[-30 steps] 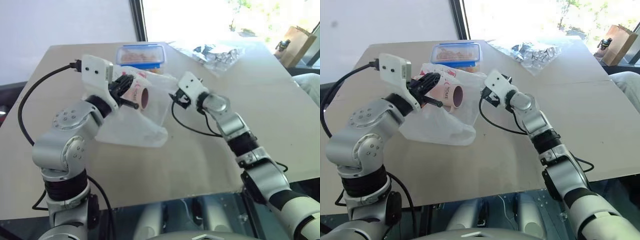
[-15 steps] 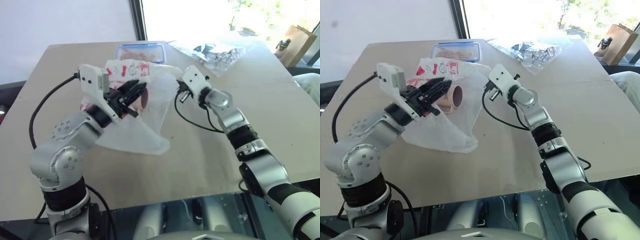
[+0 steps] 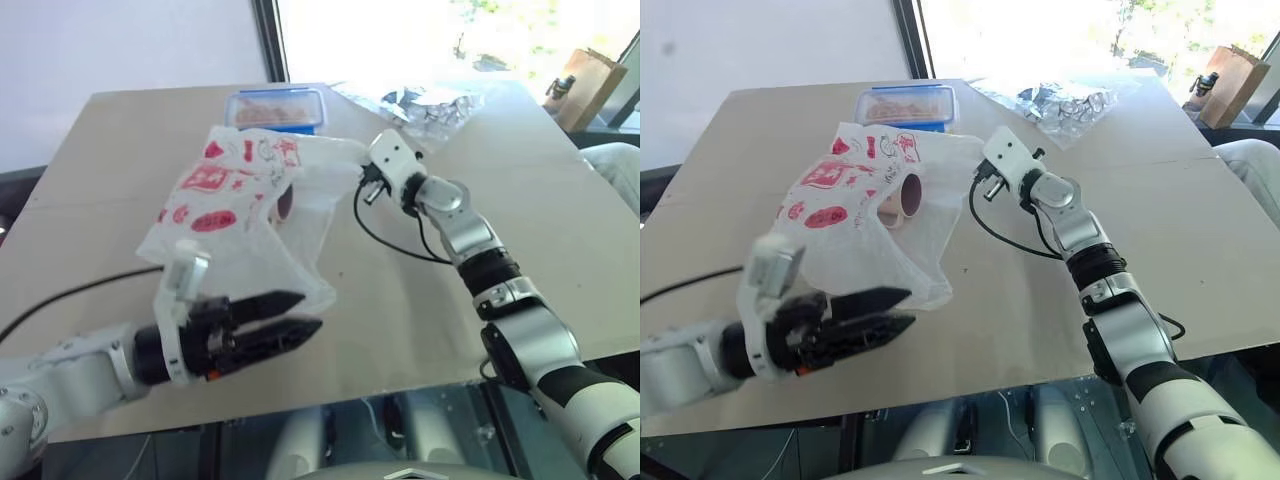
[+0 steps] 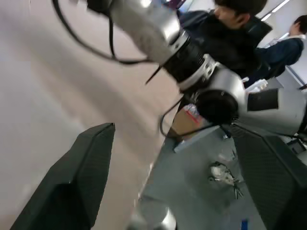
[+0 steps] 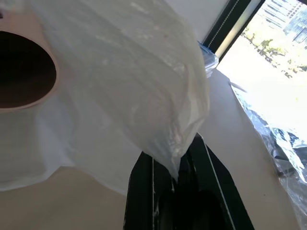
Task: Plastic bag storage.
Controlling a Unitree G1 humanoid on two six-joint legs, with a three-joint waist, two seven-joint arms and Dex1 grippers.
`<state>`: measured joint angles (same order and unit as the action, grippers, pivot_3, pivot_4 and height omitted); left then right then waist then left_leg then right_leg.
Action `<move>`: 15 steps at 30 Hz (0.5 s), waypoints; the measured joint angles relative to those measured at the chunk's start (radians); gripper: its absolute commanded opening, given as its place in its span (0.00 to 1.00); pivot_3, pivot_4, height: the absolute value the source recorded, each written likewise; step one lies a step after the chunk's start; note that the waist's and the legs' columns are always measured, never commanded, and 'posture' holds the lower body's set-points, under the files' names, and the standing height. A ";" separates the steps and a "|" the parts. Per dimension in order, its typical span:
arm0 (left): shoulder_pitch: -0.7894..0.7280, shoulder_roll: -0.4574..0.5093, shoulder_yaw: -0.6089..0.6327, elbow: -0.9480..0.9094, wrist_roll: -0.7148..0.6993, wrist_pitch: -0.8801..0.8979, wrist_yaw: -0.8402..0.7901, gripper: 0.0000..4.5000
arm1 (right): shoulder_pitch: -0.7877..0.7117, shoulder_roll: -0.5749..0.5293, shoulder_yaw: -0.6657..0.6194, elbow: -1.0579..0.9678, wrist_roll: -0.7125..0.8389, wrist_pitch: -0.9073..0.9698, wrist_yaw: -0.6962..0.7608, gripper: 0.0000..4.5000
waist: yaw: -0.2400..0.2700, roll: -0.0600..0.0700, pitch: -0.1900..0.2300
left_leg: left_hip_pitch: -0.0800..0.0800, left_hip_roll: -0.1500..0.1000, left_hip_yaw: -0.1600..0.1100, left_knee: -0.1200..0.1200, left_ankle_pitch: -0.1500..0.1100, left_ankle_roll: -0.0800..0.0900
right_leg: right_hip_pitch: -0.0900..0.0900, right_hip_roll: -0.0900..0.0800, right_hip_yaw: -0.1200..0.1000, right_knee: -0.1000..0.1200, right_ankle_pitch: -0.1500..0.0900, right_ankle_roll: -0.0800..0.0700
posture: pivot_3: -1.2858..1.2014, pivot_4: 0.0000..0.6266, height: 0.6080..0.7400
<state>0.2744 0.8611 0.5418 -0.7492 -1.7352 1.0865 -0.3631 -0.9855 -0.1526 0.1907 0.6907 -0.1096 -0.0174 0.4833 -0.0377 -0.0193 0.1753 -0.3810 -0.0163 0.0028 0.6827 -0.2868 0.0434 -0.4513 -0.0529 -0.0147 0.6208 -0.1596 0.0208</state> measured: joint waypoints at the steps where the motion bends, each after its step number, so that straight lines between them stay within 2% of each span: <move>1: 0.027 -0.010 -0.003 -0.010 0.019 -0.008 0.000 0.89 | 0.001 -0.001 0.000 -0.005 0.000 0.005 0.001 0.00 | 0.000 0.000 0.000 | 0.000 0.000 0.000 0.000 0.000 0.000 | 0.000 0.000 0.000 0.000 0.000 0.000 | 0.52 0.24 1.00; 6: 0.052 -0.088 -0.089 -0.041 0.185 -0.101 0.041 0.89 | 0.005 0.006 -0.001 -0.047 0.001 0.036 0.009 0.00 | 0.004 0.001 0.000 | 0.000 0.000 0.000 0.000 0.000 0.000 | 0.001 0.000 -0.001 0.000 0.000 -0.001 | 0.52 0.24 1.00; 15: -0.138 -0.241 -0.317 -0.007 0.362 -0.225 0.218 0.89 | 0.018 0.007 -0.001 -0.090 0.000 0.082 0.012 0.00 | 0.005 0.001 0.000 | 0.001 0.000 0.000 0.000 0.000 0.000 | 0.001 0.000 0.000 0.000 0.001 0.002 | 0.52 0.24 1.00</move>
<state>0.1360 0.6205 0.2251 -0.7563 -1.3728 0.8618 -0.1447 -0.9675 -0.1452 0.1899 0.6012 -0.1099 0.0649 0.4953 -0.0324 -0.0186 0.1756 -0.3805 -0.0165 0.0027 0.6828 -0.2867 0.0431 -0.4502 -0.0525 -0.0152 0.6209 -0.1585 0.0224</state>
